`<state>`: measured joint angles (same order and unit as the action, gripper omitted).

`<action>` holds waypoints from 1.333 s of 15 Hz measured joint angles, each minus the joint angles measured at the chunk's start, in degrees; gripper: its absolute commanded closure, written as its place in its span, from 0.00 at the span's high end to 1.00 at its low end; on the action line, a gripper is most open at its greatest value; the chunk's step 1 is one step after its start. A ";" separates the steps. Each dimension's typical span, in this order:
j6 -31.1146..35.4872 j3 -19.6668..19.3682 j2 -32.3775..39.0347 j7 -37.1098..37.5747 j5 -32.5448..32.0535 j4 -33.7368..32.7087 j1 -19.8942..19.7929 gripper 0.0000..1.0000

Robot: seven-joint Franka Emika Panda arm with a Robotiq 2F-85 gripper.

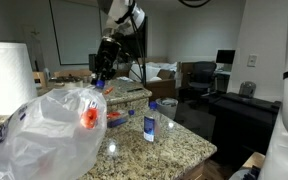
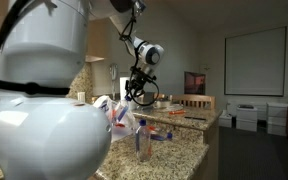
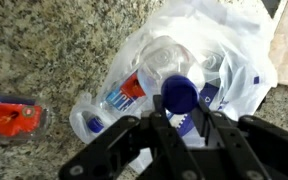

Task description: Put five plastic bottles inside the white plastic bag

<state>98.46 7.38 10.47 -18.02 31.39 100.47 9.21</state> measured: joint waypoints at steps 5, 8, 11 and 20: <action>-4.02 2.56 12.05 3.30 1.40 -12.56 -0.02 0.12; -7.69 4.34 18.06 7.68 1.96 -19.21 0.15 0.12; -10.16 5.49 22.73 11.86 1.90 -23.35 1.81 0.12; -10.99 5.54 27.47 19.46 -2.07 -26.27 6.68 0.76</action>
<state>87.47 12.92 37.94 1.44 29.32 74.19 15.89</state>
